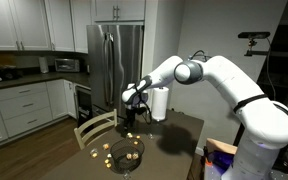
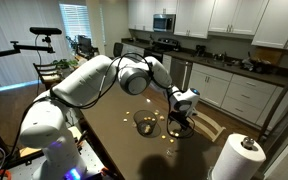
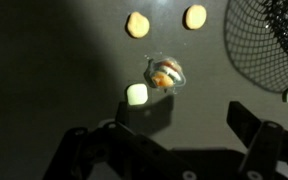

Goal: Put the yellow object in the black basket

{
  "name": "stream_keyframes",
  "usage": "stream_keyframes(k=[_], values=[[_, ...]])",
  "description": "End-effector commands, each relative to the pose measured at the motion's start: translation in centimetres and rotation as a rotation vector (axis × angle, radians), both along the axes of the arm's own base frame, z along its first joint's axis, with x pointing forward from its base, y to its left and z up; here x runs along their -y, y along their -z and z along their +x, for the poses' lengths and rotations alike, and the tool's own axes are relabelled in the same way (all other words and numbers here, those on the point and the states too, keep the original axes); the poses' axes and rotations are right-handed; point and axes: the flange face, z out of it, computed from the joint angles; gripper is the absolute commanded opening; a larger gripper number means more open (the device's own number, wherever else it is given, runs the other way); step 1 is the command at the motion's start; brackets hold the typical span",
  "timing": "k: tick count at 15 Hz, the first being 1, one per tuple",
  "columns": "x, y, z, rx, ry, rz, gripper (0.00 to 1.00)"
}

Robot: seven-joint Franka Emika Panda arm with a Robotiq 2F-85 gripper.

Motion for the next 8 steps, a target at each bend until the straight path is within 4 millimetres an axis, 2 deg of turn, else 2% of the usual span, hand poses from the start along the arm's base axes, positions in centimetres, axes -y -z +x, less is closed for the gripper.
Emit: stream_keyframes(k=[1,8], values=[[0.0,0.2,0.0,-0.010,0.001,0.002,1.00],[-0.3,1.3,0.0,-0.015,0.006,-0.009,1.00]])
